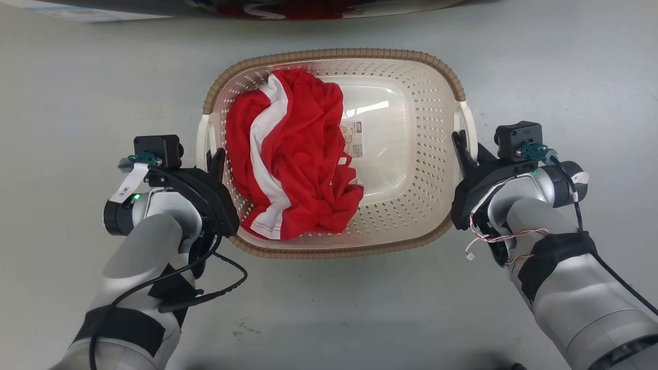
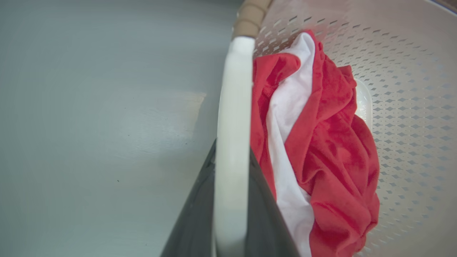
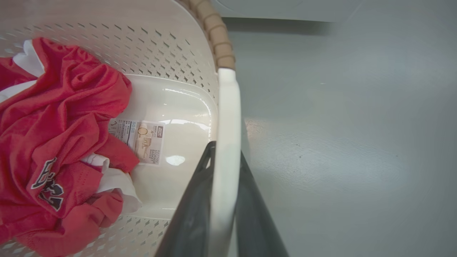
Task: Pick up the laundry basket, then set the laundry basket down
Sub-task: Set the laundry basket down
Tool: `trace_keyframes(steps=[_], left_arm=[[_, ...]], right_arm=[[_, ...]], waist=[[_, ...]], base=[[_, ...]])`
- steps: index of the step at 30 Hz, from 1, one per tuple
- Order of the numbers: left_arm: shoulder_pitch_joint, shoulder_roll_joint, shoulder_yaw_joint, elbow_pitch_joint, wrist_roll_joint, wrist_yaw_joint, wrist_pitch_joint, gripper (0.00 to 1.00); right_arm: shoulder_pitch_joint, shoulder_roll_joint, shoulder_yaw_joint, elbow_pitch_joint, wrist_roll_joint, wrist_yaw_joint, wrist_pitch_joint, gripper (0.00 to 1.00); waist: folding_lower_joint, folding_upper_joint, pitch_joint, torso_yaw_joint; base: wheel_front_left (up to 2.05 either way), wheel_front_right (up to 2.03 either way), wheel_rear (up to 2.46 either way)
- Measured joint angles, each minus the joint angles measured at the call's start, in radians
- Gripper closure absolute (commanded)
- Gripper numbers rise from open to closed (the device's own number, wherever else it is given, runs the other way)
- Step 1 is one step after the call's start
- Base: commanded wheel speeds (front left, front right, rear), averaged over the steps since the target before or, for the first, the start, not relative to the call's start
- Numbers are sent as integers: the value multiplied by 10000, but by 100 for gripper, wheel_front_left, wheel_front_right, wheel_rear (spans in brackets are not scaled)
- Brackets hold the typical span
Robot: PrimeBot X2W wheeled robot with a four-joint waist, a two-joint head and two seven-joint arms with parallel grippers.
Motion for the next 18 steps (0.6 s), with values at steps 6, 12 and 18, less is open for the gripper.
trace_keyframes(steps=[6, 12, 18], left_arm=[[-38, 0, -15, 79, -2, -79, 4, 100], [-158, 242, 4, 188, -29, -79, 52, 0], [-183, 224, -86, 230, -29, -81, 46, 0]], right_arm=[[-47, 15, 40, 107, -42, 63, -71, 10], [-112, -201, 13, 213, -63, 92, -230, 0], [-116, -205, 33, 255, -69, 148, -385, 0]], waist=[[0, 0, -47, 13], [0, 0, -85, 31], [0, 0, -248, 55]], base=[[0, 0, 0], [0, 0, 0], [0, 0, 0]])
